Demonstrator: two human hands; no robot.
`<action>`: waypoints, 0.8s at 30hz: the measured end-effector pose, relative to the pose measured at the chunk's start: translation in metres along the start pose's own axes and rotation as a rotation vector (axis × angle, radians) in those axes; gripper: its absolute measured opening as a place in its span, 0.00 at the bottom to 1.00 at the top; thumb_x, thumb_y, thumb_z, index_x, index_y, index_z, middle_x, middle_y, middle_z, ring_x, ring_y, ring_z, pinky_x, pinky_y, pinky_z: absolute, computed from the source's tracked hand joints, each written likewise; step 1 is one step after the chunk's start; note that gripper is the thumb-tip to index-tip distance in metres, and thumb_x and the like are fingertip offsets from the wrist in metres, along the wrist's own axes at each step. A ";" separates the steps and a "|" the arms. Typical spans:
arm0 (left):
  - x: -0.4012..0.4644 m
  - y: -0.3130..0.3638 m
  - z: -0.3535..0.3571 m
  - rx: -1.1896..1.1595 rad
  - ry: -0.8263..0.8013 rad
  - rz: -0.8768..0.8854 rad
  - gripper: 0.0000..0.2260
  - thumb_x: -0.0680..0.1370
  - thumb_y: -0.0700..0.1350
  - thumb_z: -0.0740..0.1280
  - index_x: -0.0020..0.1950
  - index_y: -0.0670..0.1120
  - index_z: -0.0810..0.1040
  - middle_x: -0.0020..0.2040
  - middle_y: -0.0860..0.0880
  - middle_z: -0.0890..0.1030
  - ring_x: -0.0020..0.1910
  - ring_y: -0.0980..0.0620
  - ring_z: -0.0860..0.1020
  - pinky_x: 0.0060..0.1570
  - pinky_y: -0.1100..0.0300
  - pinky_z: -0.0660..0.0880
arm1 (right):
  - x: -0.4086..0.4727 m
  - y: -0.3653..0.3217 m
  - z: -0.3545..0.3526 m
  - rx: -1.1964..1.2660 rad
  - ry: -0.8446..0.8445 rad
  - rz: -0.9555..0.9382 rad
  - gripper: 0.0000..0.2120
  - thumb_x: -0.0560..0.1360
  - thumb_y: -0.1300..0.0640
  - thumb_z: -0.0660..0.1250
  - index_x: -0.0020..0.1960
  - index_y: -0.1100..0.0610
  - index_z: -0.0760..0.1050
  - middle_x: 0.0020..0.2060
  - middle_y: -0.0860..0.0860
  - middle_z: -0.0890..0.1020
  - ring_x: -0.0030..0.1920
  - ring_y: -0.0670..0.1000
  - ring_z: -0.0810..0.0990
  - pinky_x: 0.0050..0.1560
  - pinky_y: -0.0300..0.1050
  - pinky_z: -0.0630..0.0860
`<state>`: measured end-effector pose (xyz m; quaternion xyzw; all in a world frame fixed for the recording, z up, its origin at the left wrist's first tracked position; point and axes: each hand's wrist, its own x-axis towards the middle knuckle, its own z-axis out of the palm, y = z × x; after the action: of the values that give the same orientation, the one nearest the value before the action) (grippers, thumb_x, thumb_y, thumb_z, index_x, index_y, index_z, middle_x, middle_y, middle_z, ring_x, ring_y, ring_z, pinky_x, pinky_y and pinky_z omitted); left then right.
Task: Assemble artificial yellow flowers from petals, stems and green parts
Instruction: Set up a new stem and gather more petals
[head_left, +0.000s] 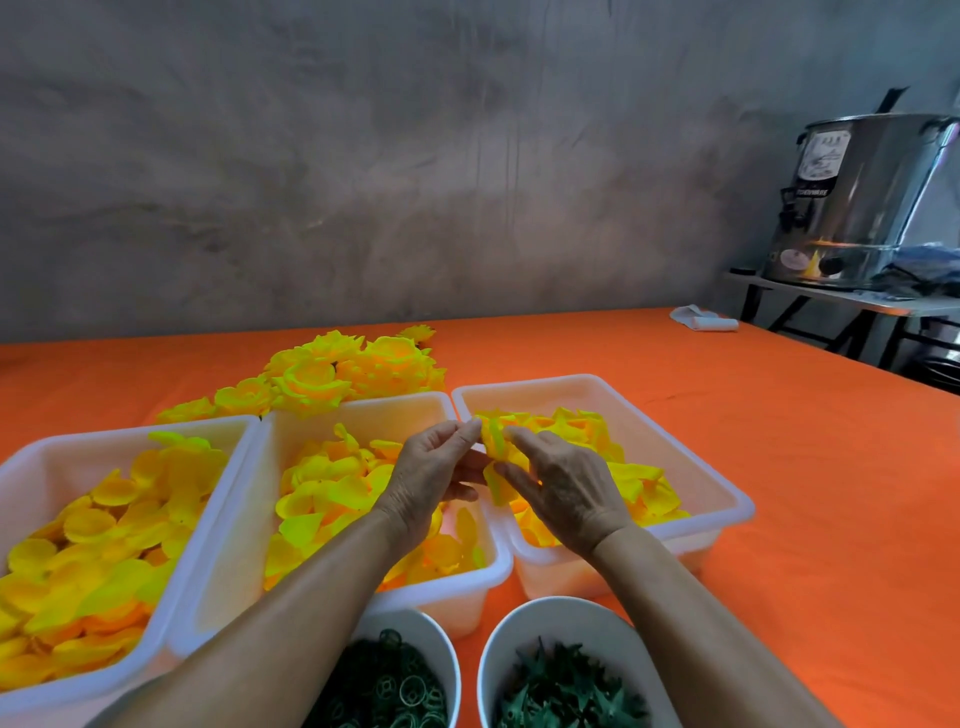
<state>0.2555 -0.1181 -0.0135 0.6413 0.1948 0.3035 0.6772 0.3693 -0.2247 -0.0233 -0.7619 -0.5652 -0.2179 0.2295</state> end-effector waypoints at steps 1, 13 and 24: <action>0.000 0.000 0.000 -0.003 0.000 0.000 0.10 0.79 0.48 0.64 0.48 0.41 0.79 0.32 0.47 0.81 0.30 0.53 0.79 0.29 0.62 0.74 | 0.000 0.000 -0.001 0.002 -0.001 0.003 0.21 0.79 0.44 0.57 0.69 0.53 0.68 0.52 0.56 0.79 0.48 0.61 0.78 0.43 0.50 0.72; -0.002 -0.002 -0.002 0.146 -0.075 0.058 0.04 0.76 0.32 0.65 0.42 0.37 0.78 0.31 0.47 0.79 0.29 0.58 0.79 0.30 0.67 0.73 | -0.001 -0.003 -0.007 0.206 0.003 0.026 0.14 0.75 0.49 0.67 0.45 0.61 0.79 0.39 0.58 0.78 0.40 0.61 0.76 0.41 0.51 0.70; 0.007 -0.004 -0.010 -0.078 0.124 -0.004 0.05 0.75 0.34 0.67 0.39 0.40 0.77 0.31 0.47 0.79 0.27 0.58 0.78 0.28 0.65 0.77 | 0.002 0.020 -0.008 0.778 0.361 0.643 0.13 0.74 0.65 0.67 0.30 0.61 0.76 0.23 0.55 0.76 0.23 0.51 0.74 0.27 0.44 0.73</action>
<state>0.2545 -0.1057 -0.0176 0.5939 0.2256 0.3487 0.6891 0.3889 -0.2329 -0.0176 -0.7057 -0.2937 -0.0384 0.6436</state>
